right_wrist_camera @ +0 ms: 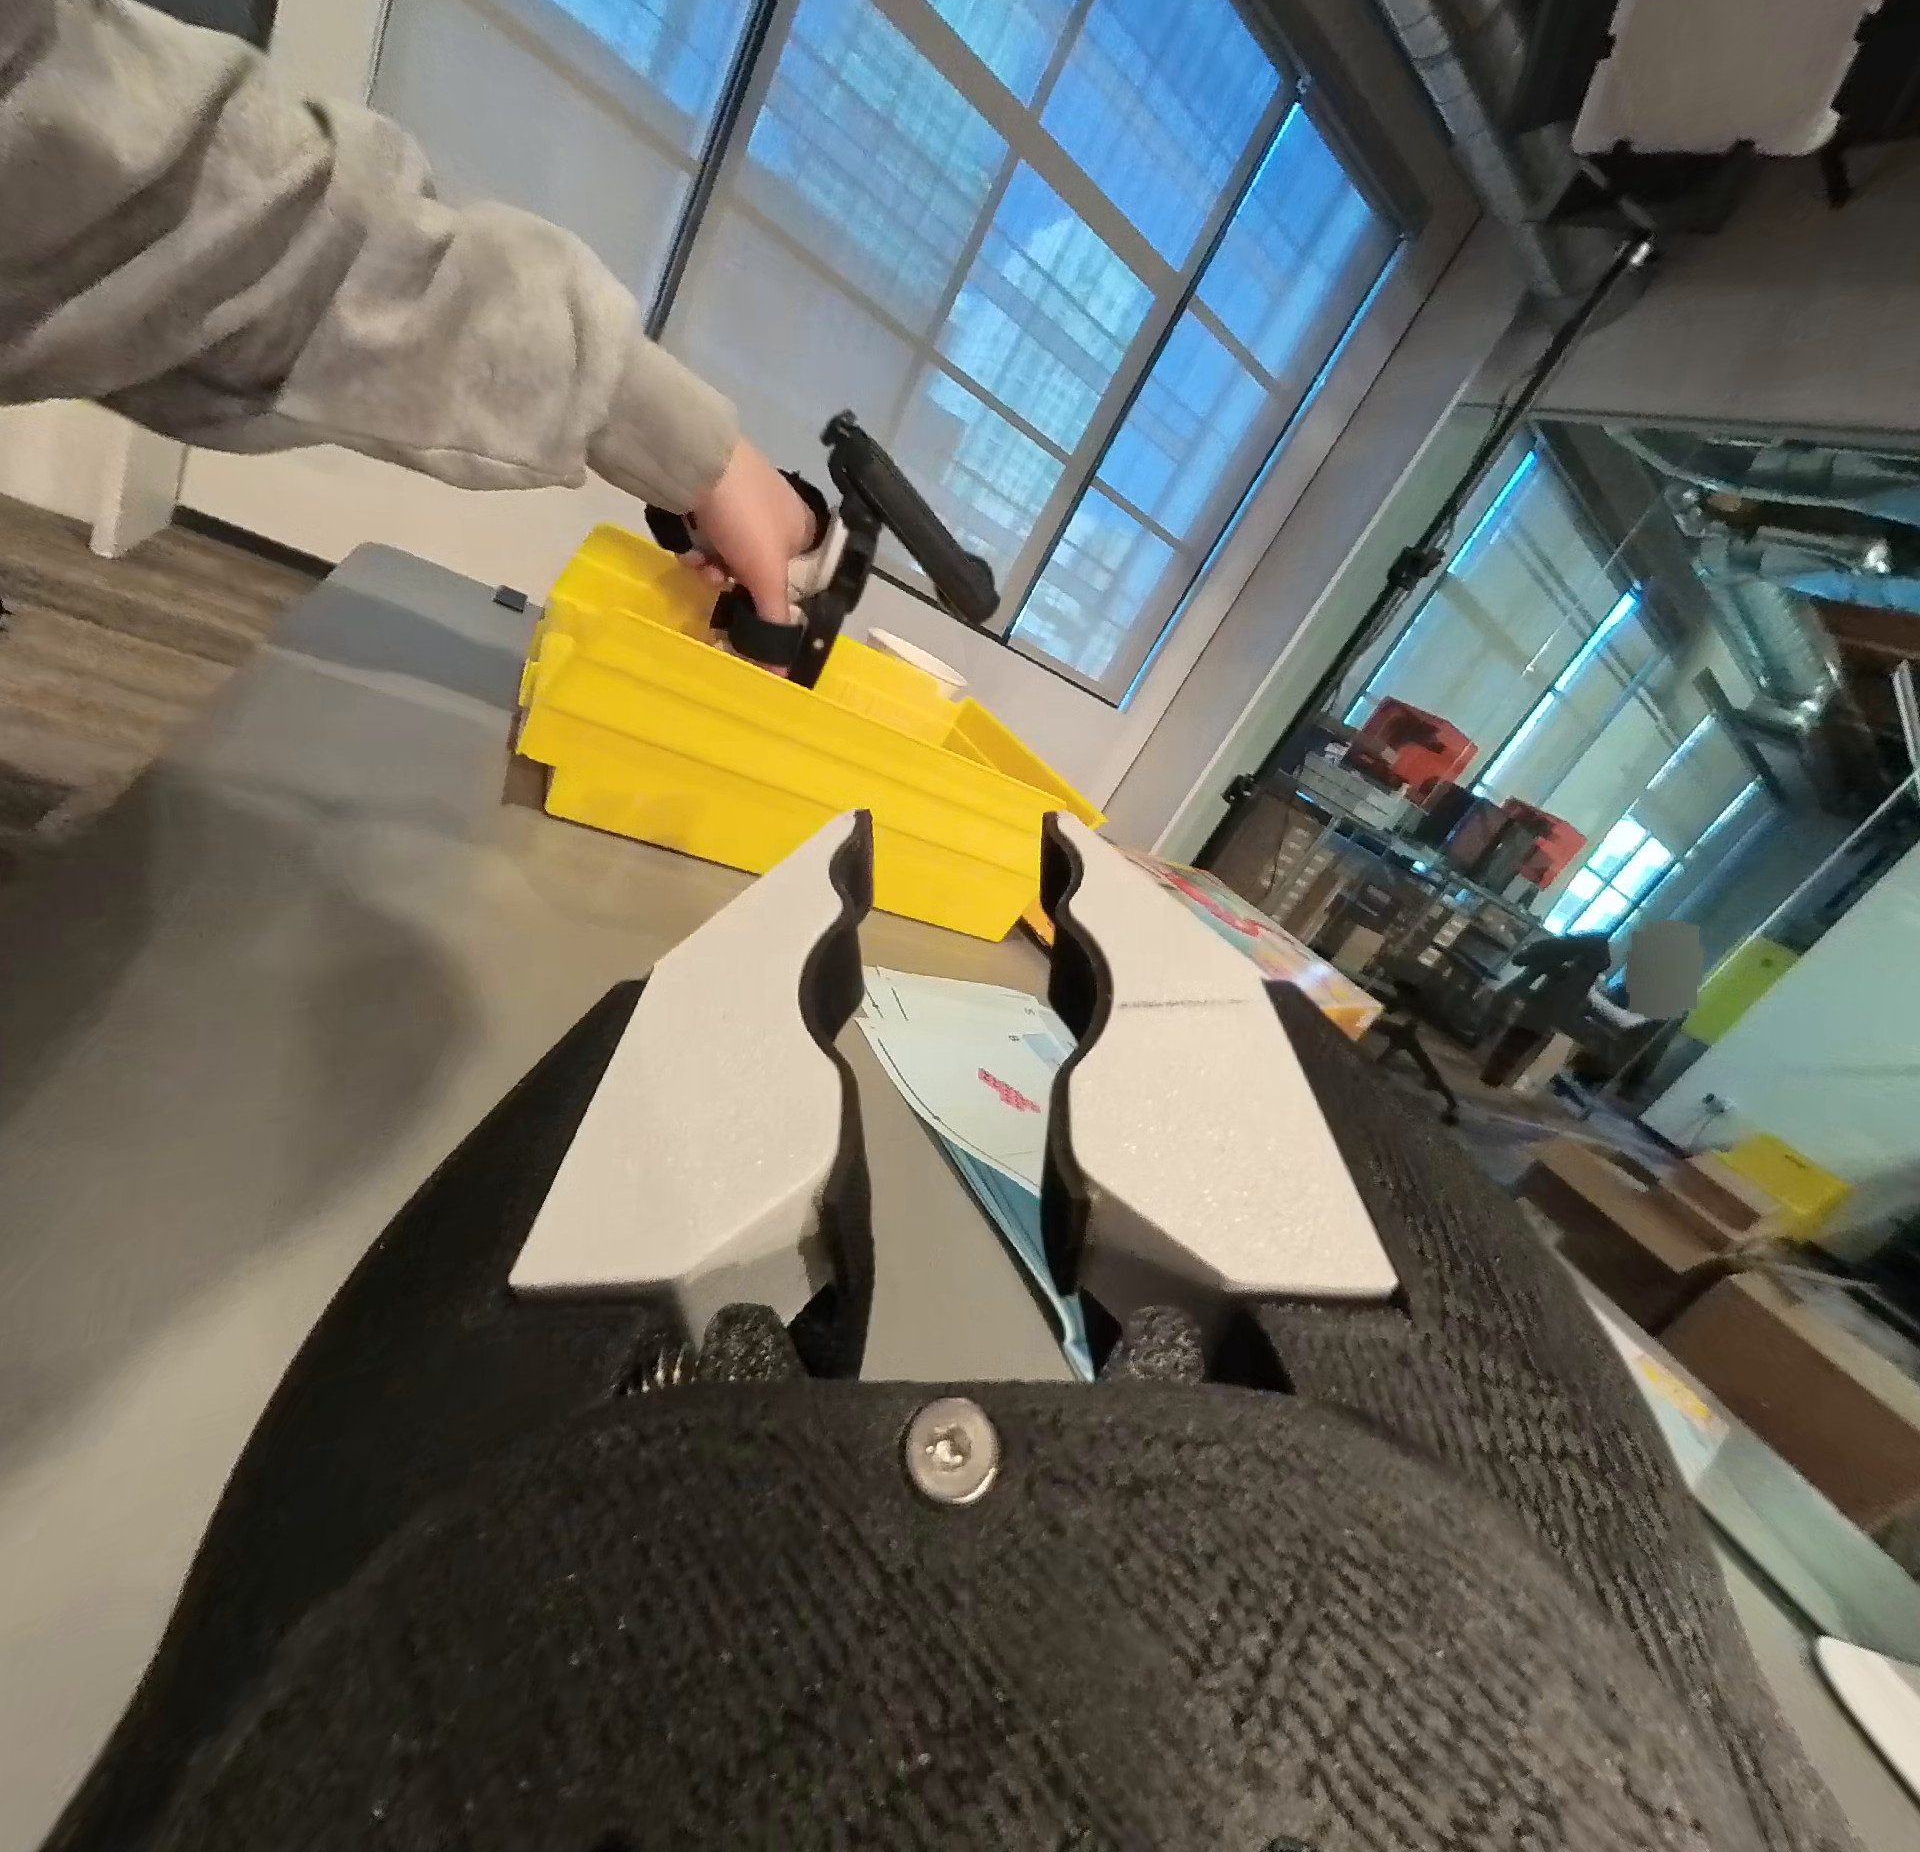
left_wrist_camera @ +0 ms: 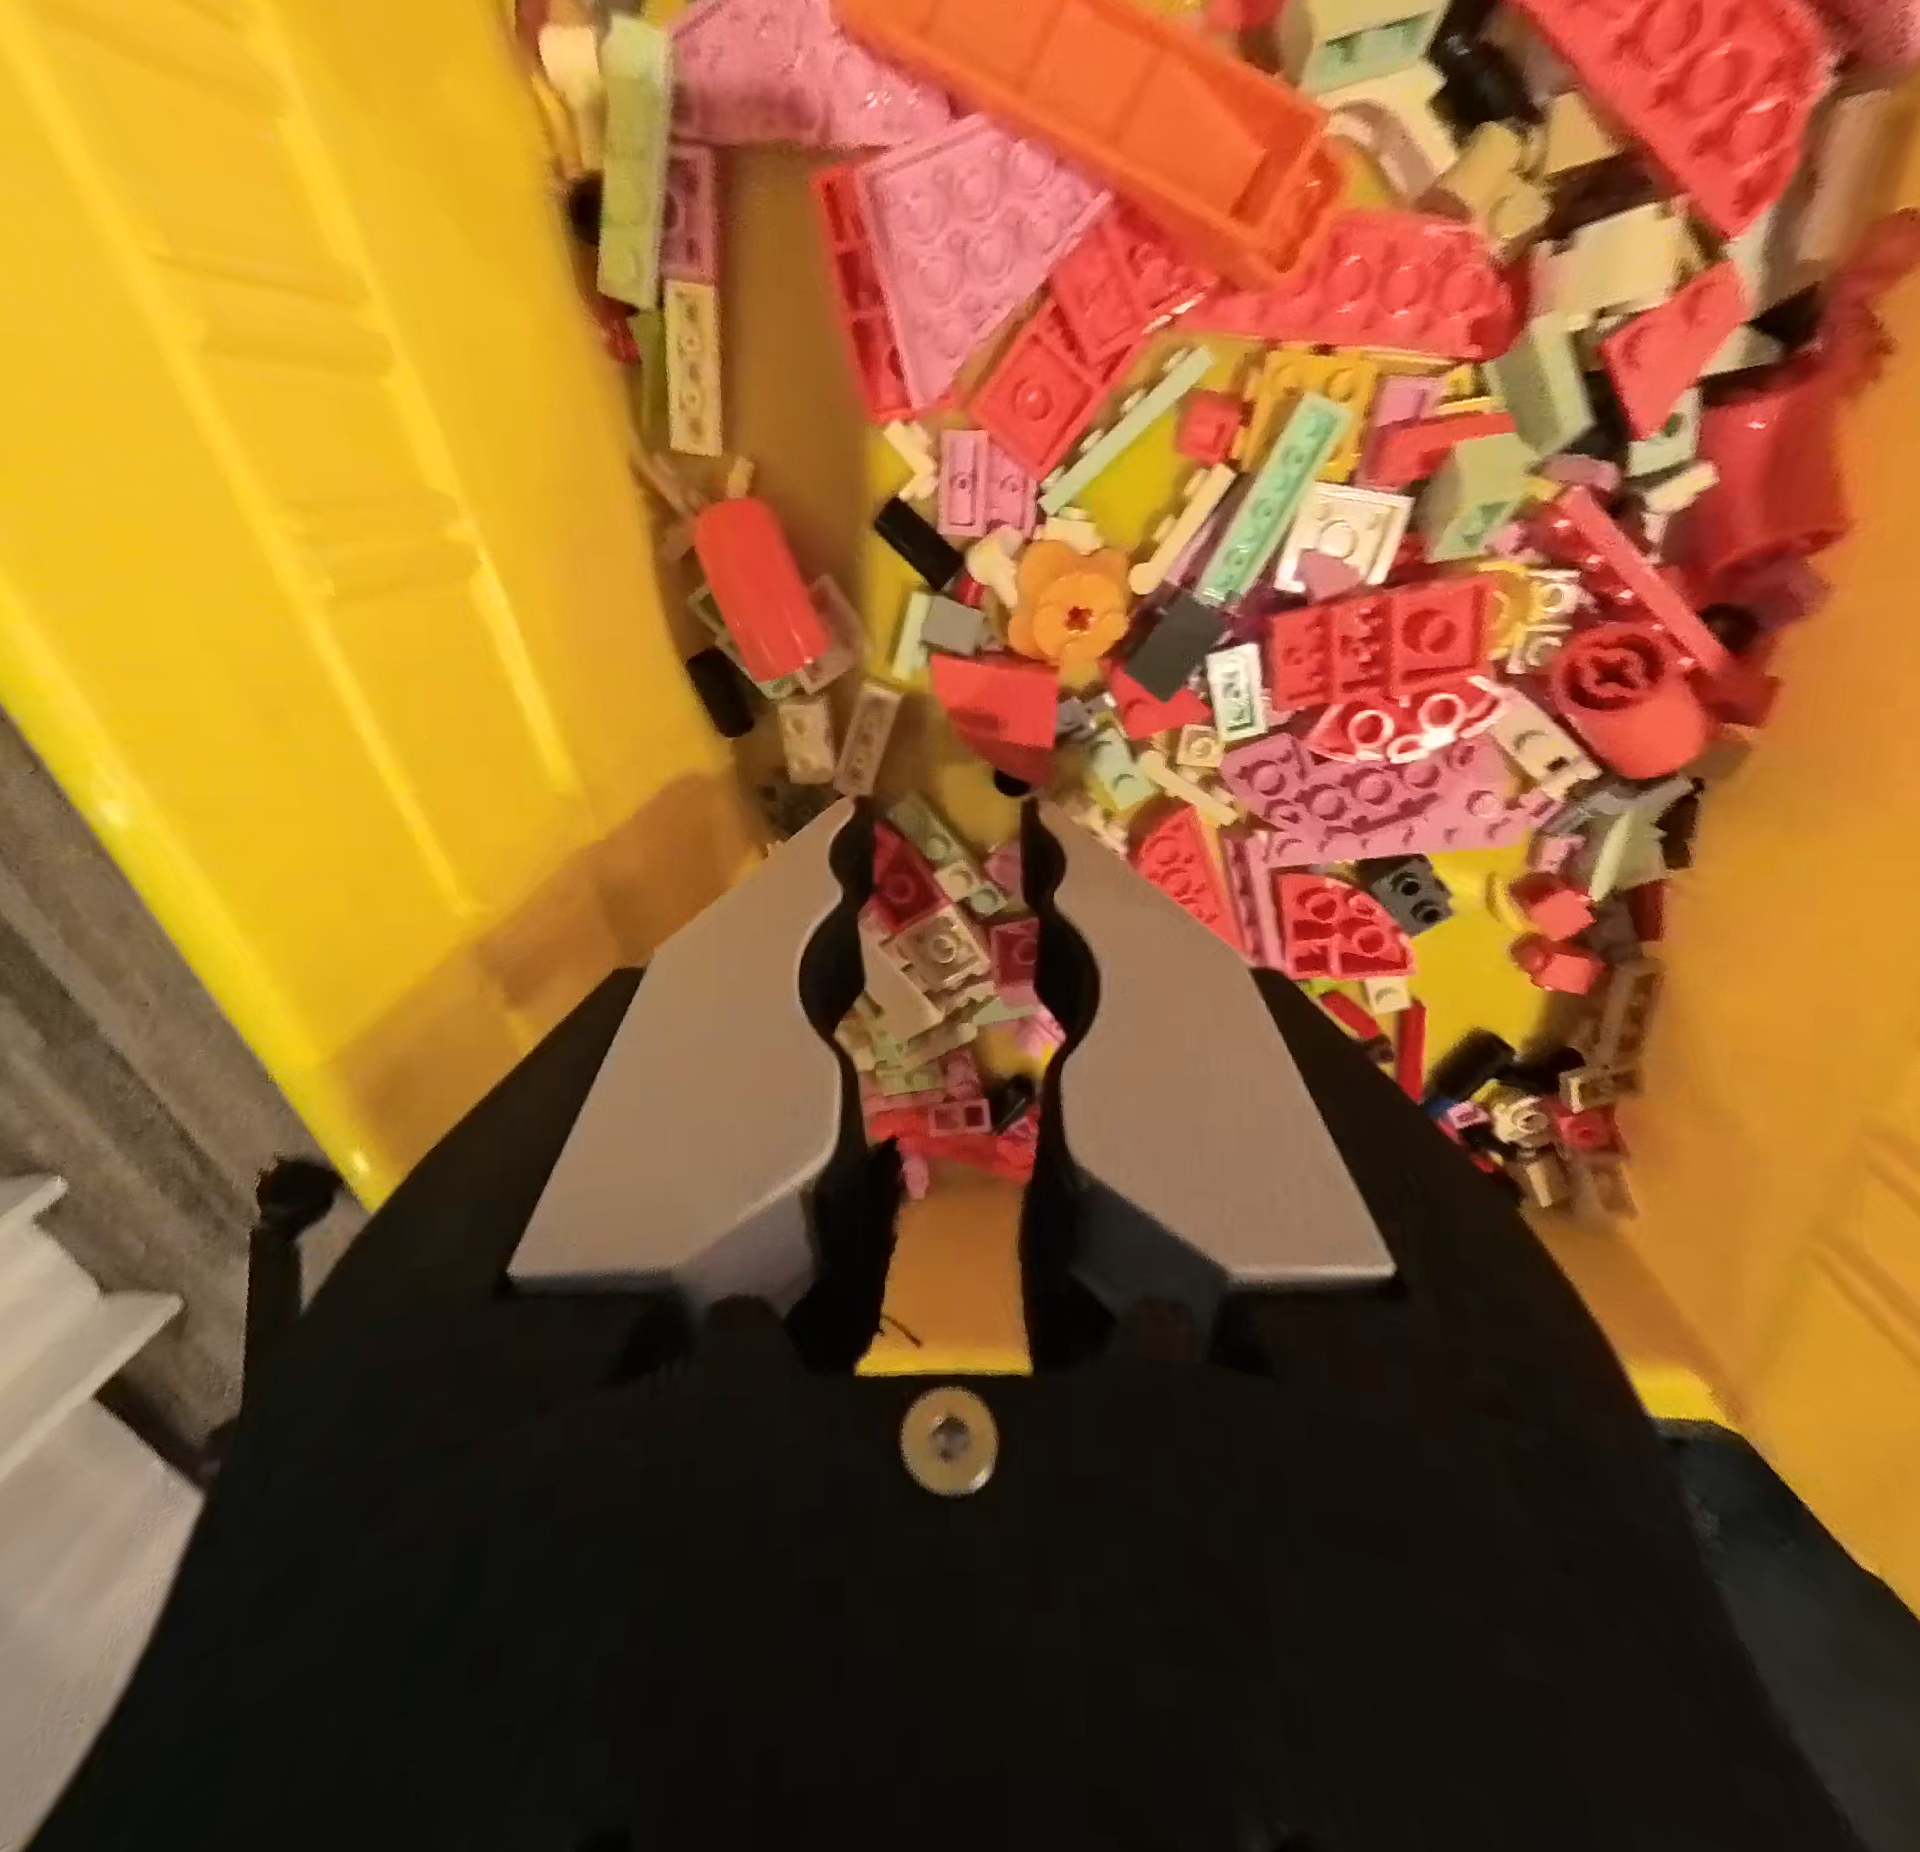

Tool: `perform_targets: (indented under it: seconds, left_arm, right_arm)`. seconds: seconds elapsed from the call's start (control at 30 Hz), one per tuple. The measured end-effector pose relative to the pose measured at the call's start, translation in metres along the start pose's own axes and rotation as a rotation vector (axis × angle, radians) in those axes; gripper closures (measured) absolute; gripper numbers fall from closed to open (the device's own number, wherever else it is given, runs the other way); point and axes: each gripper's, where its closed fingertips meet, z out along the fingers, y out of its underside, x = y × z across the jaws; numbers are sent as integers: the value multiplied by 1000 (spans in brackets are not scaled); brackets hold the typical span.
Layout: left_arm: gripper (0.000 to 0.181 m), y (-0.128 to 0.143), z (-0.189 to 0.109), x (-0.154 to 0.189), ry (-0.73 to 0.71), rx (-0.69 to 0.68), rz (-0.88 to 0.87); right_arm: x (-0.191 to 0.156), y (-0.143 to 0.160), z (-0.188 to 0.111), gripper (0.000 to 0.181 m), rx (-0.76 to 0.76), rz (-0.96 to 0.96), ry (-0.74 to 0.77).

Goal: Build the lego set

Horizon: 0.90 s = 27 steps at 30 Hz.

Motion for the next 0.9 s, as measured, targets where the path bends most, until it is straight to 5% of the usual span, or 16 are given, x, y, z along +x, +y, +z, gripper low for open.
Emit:
perform_targets:
  seconds: [0.23,0.33,0.5,0.67,0.9]
  left_arm:
    - [154,18,-3,-7,15,-116,-41]
    - [158,15,-11,1,50,-54,6]
    - [165,-13,-29,1,-6,153,81]
    - [163,-61,-49,22,204,382,17]
    - [158,-80,-14,24,307,330,-102]
  right_arm:
    - [-15,0,3,154,-21,-143,-32]
    - [-21,0,4,156,-25,-190,-43]
    - [-31,-1,6,158,-31,-164,-90]
    - [-34,1,7,162,-43,-165,-102]
    - [-37,7,8,167,-67,-133,-131]
